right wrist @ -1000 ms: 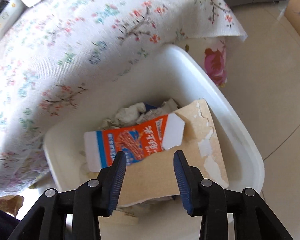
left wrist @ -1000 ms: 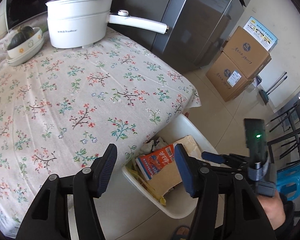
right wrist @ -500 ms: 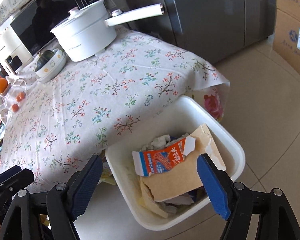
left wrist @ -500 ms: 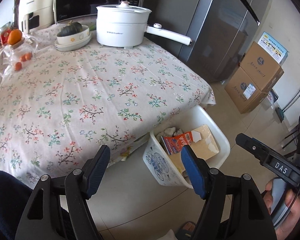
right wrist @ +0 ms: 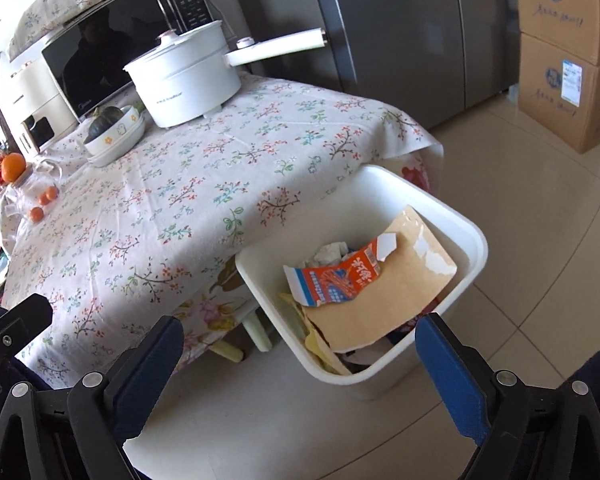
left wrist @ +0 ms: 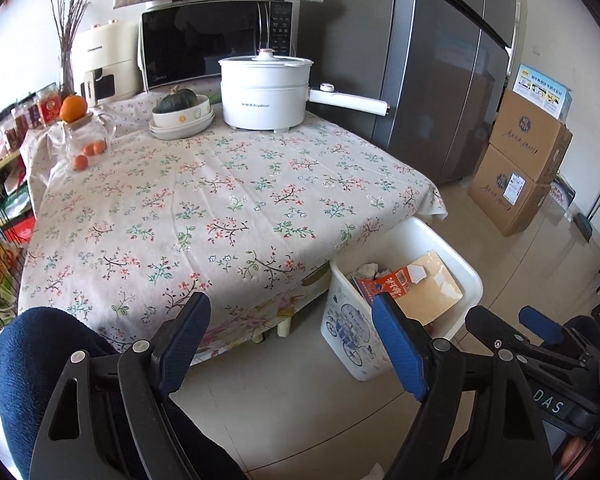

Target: Collect trash

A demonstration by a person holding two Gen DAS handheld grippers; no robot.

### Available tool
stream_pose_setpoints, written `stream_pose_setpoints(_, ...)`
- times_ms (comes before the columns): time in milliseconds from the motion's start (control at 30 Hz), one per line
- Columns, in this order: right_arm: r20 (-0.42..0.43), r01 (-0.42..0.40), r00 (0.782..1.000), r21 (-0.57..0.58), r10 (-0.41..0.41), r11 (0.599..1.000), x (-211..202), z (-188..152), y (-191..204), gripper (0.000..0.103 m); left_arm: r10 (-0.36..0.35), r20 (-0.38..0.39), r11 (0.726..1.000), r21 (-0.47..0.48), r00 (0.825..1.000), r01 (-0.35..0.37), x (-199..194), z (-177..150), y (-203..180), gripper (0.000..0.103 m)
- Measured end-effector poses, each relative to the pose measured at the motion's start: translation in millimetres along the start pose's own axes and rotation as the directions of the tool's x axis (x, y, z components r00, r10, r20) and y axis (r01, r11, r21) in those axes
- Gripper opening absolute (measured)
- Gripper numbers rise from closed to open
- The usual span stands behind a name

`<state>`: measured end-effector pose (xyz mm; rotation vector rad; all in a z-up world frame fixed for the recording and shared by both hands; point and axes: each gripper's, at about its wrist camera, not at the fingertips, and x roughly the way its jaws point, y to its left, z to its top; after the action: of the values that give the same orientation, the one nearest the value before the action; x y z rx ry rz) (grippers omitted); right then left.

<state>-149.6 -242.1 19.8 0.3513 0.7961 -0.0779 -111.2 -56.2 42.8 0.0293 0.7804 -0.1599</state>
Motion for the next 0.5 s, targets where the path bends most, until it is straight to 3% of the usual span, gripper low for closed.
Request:
stream_pose_setpoints(200,0.041,0.021,0.999,-0.076,-0.018,0.997,-2.4,-1.6,15.4,0.1,0.004,-0.002,1.0,0.007,1.0,-0.004,2.8,-2.6,-0.1,0.085)
stream_pose_setpoints(500,0.03,0.042,0.999,-0.069,-0.04,0.997,7.8,-6.5,4.3,0.101,0.003,-0.048,0.999,0.041,0.999,-0.001,19.4,-3.8,-10.3,0.087)
